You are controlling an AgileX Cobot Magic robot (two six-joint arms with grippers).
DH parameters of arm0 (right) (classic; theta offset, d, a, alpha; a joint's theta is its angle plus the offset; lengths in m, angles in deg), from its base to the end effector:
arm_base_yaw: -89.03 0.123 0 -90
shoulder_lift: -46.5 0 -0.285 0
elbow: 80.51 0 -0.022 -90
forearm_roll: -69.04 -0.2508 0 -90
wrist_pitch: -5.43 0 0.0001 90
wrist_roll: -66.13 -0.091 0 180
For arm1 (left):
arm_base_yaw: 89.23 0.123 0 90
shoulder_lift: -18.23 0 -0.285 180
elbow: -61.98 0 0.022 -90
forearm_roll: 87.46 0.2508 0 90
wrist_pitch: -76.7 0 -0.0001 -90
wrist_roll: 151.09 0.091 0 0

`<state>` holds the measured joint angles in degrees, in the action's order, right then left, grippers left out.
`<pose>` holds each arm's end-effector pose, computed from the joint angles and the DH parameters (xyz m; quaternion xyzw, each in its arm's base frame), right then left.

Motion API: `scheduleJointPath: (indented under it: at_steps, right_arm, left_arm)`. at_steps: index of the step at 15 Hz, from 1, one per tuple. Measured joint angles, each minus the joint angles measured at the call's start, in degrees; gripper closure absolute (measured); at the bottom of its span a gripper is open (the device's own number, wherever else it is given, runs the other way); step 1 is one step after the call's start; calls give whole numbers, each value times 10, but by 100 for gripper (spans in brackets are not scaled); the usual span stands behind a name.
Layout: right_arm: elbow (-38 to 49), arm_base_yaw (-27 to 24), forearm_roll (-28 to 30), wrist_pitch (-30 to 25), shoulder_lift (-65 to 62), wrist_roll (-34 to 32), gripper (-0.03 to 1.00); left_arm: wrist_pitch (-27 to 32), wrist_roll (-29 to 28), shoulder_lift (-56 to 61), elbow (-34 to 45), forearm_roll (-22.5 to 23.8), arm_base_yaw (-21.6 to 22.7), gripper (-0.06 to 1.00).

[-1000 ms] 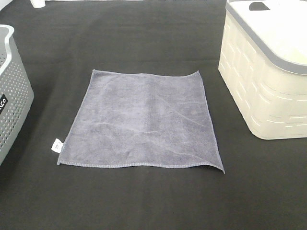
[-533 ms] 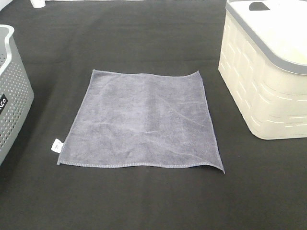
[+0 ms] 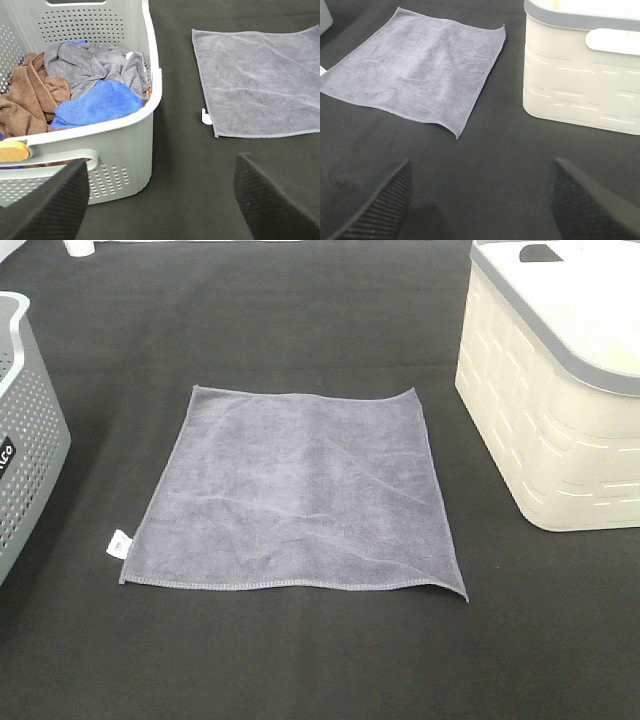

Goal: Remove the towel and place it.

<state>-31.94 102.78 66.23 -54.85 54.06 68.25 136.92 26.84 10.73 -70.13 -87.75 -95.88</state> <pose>-0.0059 0.0025 0.2780 -0.1182 0.8414 0.0777 0.5215 -0.0066 0.0004 0.2813 0.0339 0.8456 -0.0430 0.5311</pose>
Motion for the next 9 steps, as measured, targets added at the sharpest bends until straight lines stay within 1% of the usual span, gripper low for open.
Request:
scheduleJointPath:
  at_steps: [6, 8, 9]
  right_arm:
    - [0, -1, 0, 0, 0, 0, 23]
    - [0, -9, 0, 0, 0, 0, 23]
    - [0, -24, 0, 0, 0, 0, 23]
  left_arm:
    - [0, 2, 0, 1, 0, 0, 20]
    - [0, 2, 0, 1, 0, 0, 20]
    - [0, 2, 0, 1, 0, 0, 20]
